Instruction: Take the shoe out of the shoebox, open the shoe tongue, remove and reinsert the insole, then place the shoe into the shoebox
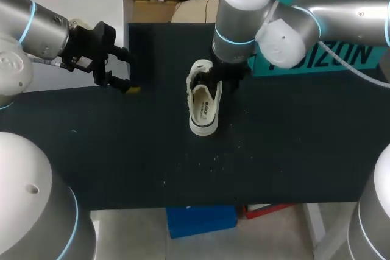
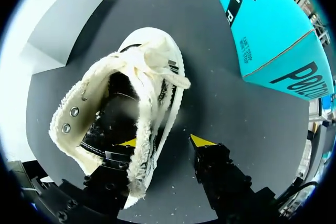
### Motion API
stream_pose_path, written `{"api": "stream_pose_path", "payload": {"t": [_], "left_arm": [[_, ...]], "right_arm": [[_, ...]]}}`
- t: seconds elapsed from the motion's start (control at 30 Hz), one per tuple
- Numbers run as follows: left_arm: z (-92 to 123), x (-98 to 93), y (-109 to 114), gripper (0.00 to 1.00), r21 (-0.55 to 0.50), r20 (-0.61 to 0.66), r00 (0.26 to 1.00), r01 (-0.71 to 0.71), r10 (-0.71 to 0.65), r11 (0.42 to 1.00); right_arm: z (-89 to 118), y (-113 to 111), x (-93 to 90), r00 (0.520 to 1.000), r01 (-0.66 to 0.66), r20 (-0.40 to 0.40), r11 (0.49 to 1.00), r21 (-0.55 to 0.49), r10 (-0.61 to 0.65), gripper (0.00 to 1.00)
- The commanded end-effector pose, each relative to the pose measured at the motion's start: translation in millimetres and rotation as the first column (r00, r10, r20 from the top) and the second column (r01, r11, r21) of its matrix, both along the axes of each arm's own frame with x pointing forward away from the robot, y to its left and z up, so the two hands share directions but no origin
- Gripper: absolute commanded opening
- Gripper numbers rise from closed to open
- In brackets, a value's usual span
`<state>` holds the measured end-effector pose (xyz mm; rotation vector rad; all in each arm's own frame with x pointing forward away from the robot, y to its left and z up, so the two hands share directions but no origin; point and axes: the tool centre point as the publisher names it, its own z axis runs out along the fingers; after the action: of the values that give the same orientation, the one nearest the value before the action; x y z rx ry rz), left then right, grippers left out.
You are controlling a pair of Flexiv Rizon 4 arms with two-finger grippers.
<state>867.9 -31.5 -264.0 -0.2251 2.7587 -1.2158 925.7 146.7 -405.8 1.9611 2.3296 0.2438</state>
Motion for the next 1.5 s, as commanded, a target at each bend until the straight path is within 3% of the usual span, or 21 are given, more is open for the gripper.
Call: {"api": "stream_pose_path", "payload": {"t": [0.03,0.07,0.1,0.27,0.37,0.53,0.7,0.8,0.83,0.87,0.93,1.0,1.07,1.5], "left_arm": [[-0.1,-0.7,-0.6,1.0,0.003,0.001,1.0,-0.003,0.003,1.0],[-0.1,-0.7,-0.6,1.0,0.003,0.001,1.0,-0.003,0.003,1.0],[-0.1,-0.7,-0.6,1.0,0.003,0.001,1.0,-0.003,0.003,1.0],[-0.1,-0.7,-0.6,1.0,0.003,0.001,1.0,-0.003,0.003,1.0],[-0.1,-0.7,-0.6,1.0,0.003,0.001,1.0,-0.003,0.003,1.0],[-0.1,-0.7,-0.6,1.0,0.003,0.001,1.0,-0.003,0.003,1.0],[-0.1,-0.7,-0.6,1.0,0.003,0.001,1.0,-0.003,0.003,1.0],[-0.1,-0.7,-0.6,1.0,0.003,0.001,1.0,-0.003,0.003,1.0],[-0.1,-0.7,-0.6,1.0,0.003,0.001,1.0,-0.003,0.003,1.0],[-0.1,-0.7,-0.6,1.0,0.003,0.001,1.0,-0.003,0.003,1.0],[-0.1,-0.7,-0.6,1.0,0.003,0.001,1.0,-0.003,0.003,1.0],[-0.1,-0.7,-0.6,1.0,0.003,0.001,1.0,-0.003,0.003,1.0],[-0.1,-0.7,-0.6,1.0,0.003,0.001,1.0,-0.003,0.003,1.0],[-0.1,-0.7,-0.6,1.0,0.003,0.001,1.0,-0.003,0.003,1.0]], "right_arm": [[-6.2,6.8,7.3,1.0,0.001,-0.028,0.999,-0.032,-0.002,0.42],[-6.4,6.7,7.6,0.999,-0.001,-0.043,0.999,-0.045,-0.001,0.29],[-6.2,6.7,7.8,0.999,-0.003,-0.054,0.999,-0.051,0.001,0.0],[1.4,6.7,2.8,0.99,-0.034,-0.135,0.999,-0.035,0.028,0.0],[20.5,0.5,-2.7,0.988,-0.055,-0.147,0.998,-0.039,0.049,0.0],[59.3,-14.1,-9.0,0.984,-0.1,-0.148,0.995,-0.004,0.098,0.0],[115.3,-29.0,-5.7,0.947,-0.291,-0.113,0.952,0.095,0.301,0.0],[148.9,-35.4,-0.7,0.857,-0.496,-0.074,0.855,0.151,0.511,0.0],[165.6,-37.1,1.3,0.774,-0.617,-0.034,0.764,0.188,0.633,0.0],[170.3,-37.2,1.4,0.745,-0.649,-0.031,0.736,0.192,0.666,0.0],[201.6,-44.9,3.8,0.505,-0.852,-0.047,0.506,0.138,0.862,0.0],[223.7,-55.0,8.1,0.284,-0.953,-0.118,0.294,0.077,0.952,0.0],[244.7,-63.4,15.6,0.136,-0.988,-0.197,0.148,0.045,0.971,0.0],[244.7,-63.4,15.6,0.136,-0.988,-0.197,0.148,0.045,0.971,0.0]]}}
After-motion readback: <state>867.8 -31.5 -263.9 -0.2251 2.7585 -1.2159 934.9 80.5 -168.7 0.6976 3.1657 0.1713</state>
